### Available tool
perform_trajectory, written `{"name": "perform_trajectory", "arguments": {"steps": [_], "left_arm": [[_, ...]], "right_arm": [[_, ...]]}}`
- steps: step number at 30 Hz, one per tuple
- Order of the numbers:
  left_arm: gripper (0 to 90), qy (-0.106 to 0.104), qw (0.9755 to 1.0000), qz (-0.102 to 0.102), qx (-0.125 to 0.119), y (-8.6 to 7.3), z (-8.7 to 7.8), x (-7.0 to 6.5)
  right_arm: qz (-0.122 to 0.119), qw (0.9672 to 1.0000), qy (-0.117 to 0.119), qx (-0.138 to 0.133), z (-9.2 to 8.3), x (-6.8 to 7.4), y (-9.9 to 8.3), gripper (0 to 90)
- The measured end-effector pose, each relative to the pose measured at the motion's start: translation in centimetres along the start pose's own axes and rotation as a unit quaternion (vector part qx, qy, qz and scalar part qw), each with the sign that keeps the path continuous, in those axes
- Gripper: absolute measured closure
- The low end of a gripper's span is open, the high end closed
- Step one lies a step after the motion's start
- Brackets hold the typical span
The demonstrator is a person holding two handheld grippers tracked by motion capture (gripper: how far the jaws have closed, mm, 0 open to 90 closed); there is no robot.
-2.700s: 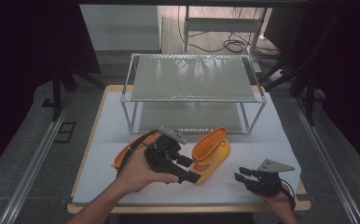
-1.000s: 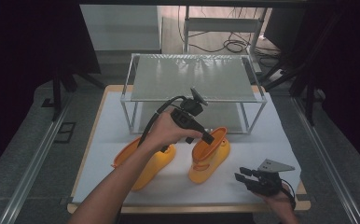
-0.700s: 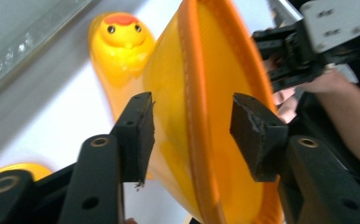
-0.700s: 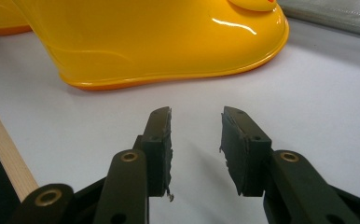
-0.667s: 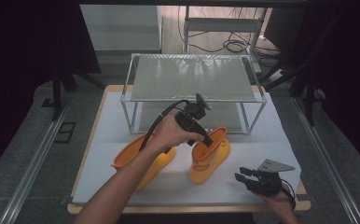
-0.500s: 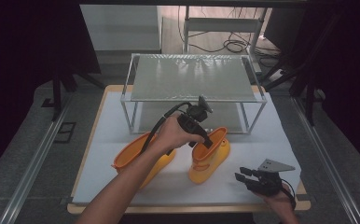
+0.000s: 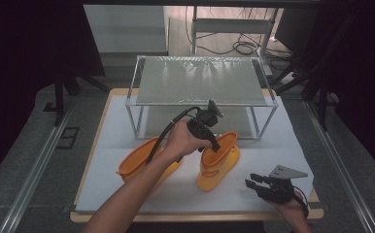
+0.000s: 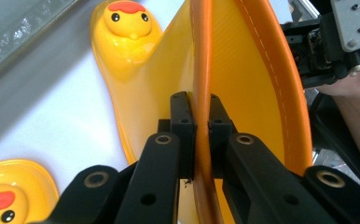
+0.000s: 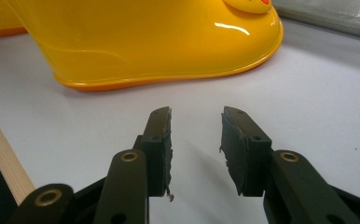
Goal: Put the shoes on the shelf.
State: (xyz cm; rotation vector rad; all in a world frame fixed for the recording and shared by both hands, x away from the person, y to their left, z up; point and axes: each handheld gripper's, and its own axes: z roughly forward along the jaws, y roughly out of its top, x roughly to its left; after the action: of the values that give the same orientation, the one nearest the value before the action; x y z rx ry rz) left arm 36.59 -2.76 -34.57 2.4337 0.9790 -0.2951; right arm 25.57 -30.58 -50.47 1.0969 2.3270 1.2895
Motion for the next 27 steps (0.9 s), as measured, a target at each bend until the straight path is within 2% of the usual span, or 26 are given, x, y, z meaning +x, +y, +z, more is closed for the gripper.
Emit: {"name": "perform_trajectory", "arguments": {"steps": [4,11,15,22,27], "left_arm": [[86.2,-0.007,1.0,0.002,-0.004,0.0,-0.6,-0.3],[86.4,-0.005,0.9992,0.033,-0.021,-1.1,-3.6,-2.4],[86.4,-0.004,0.9988,0.04,-0.028,-2.0,-5.1,-3.0],[86.4,0.006,0.9981,0.051,-0.035,-4.2,-6.8,-3.4],[86.4,0.015,0.9981,0.049,-0.035,-6.0,-7.6,-2.8]], "right_arm": [[0.001,1.0,0.0,-0.003,-0.1,-0.1,0.0,61.9],[0.001,1.0,0.002,-0.004,-0.1,0.0,0.1,62.0],[0.003,1.0,0.003,-0.006,-0.2,0.1,0.2,62.0],[0.007,0.9999,0.005,-0.007,-0.2,0.0,0.1,62.1],[0.007,0.9999,0.006,-0.007,-0.1,0.0,0.1,62.1]]}}
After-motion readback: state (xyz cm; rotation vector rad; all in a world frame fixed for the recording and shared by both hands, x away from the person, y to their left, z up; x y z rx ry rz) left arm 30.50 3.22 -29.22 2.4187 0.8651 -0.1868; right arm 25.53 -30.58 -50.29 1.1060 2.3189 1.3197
